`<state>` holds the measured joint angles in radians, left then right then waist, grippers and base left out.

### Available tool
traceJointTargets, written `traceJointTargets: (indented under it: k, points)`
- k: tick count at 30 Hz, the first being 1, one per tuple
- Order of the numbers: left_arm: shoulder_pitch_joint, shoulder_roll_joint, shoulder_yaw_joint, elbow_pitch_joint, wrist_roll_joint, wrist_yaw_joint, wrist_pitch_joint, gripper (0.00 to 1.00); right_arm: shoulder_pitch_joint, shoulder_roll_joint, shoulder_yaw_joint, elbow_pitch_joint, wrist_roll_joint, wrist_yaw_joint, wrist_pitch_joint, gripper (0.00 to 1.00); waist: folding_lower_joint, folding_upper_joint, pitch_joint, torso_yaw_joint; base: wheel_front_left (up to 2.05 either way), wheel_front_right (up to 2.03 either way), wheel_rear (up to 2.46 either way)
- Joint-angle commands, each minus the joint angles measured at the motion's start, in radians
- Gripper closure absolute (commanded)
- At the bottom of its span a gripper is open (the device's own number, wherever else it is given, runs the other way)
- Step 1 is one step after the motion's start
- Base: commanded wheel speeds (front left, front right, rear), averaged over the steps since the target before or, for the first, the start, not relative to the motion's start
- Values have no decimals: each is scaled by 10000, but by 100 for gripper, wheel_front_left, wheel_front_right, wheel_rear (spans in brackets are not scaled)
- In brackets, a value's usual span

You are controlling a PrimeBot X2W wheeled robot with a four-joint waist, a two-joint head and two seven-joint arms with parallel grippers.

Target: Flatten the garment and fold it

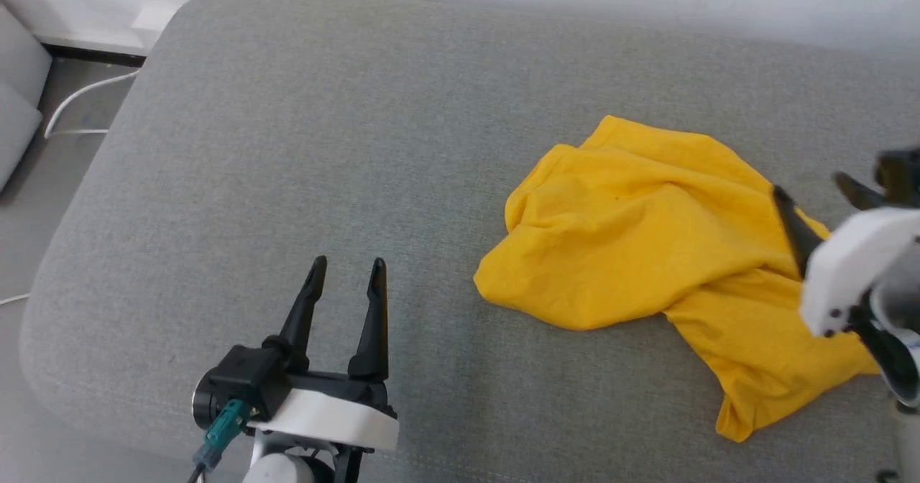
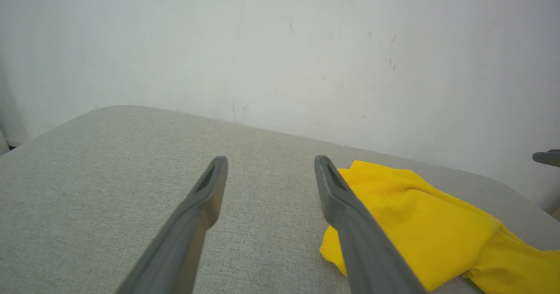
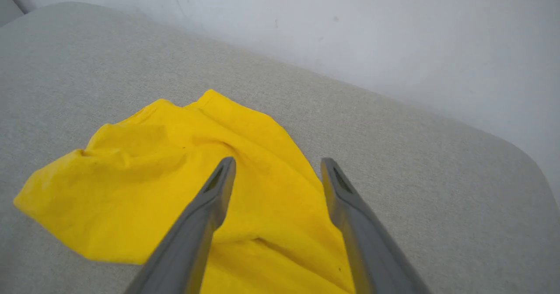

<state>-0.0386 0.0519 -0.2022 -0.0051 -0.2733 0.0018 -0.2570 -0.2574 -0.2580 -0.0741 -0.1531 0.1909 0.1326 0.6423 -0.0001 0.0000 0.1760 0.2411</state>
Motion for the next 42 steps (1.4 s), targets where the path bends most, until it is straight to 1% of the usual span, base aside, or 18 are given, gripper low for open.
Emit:
traceJointTargets:
  k: [1,5,7,11,16,21,22,23,24,25,28,31,33,38,40,42]
  points:
    - [75,-17,-32,15,-78,65,-48,0,-406,-3,324,108,201,-19,104,0,1,0,25,137,0,0,0]
    - [40,-17,-90,-7,-46,75,-48,0,-1384,-86,1600,975,532,-19,545,0,1,0,188,372,0,0,0]
    - [-11,-17,-128,-16,-19,58,-48,0,-1862,-203,2302,1555,652,-19,752,0,1,0,295,498,0,0,0]
    - [-168,-17,-289,-17,32,17,-48,0,-2663,-237,3342,2845,851,-19,939,0,1,0,535,796,0,0,0]
    - [-339,-17,-589,19,-56,50,-48,0,-3143,-237,4287,4357,1003,-19,949,0,1,0,759,1261,0,0,0]
    - [-464,-17,-792,87,-217,119,-48,0,-3272,-261,4705,5807,837,-19,572,0,1,0,928,1683,0,0,0]
    - [-472,-17,-813,94,-233,126,-48,0,-3311,-240,4692,6079,746,-19,444,32,1,0,962,1735,0,0,0]
    - [-472,-17,-813,94,-233,126,-48,0,-3311,-240,4692,6079,746,-19,444,32,1,0,962,1735,0,0,0]
    - [-478,-17,-832,99,-250,130,-48,0,-3357,-216,4686,6324,643,-19,282,69,1,0,987,1778,0,0,0]
    - [-479,-17,-851,101,-262,138,-48,0,-3402,-181,4677,6548,555,-19,110,100,1,0,997,1808,0,0,0]
    - [-475,-17,-851,110,-290,165,-48,0,-3644,-9,4486,6946,402,-19,-532,100,1,0,998,1859,0,0,0]
    - [-443,-17,-795,105,-289,183,-48,0,-4099,151,4237,7000,468,-19,-1085,100,1,0,980,1813,0,0,0]
    - [-441,-17,-799,90,-287,195,-48,0,-4499,108,4013,6974,433,-19,-1362,100,1,0,1007,1781,0,0,0]
    - [-576,-17,-989,-6,-384,213,-48,0,-5415,-364,2864,7119,-173,-19,-2025,100,1,0,1241,1891,0,0,0]
    - [-641,-17,-1091,-30,-450,214,-48,0,-5652,-597,2277,7277,-748,-19,-2300,100,1,0,1375,1985,0,0,0]
    - [-715,-17,-1198,-18,-514,217,-48,0,-5801,-766,1455,7496,-1439,-19,-2652,100,1,0,1534,2107,0,0,0]
